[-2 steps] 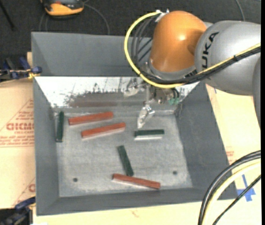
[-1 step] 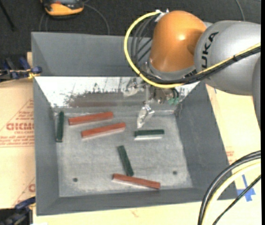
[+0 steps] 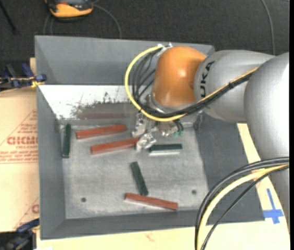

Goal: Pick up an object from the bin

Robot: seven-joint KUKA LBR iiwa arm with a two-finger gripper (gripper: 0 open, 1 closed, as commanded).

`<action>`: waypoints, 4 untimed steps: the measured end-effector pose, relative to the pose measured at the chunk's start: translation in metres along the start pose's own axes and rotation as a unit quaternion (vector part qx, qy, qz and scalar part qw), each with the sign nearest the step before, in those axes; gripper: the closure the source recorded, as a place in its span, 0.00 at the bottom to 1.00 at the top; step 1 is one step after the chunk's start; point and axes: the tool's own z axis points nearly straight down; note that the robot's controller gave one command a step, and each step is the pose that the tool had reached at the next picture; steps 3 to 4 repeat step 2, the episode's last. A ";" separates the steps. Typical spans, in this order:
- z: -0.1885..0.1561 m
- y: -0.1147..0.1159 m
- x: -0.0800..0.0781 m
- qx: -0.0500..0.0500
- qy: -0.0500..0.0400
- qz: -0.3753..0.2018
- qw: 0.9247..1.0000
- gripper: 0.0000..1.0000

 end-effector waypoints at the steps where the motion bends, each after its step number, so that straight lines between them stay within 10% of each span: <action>1: 0.000 0.000 0.000 0.000 0.000 0.000 1.000 1.00; 2: -0.119 0.006 0.013 0.000 -0.001 -0.009 1.000 1.00; 4: -0.119 0.006 0.013 0.000 -0.001 -0.009 1.000 1.00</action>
Offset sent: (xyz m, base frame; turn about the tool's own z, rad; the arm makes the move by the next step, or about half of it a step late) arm -0.0159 0.0025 0.1173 -0.0242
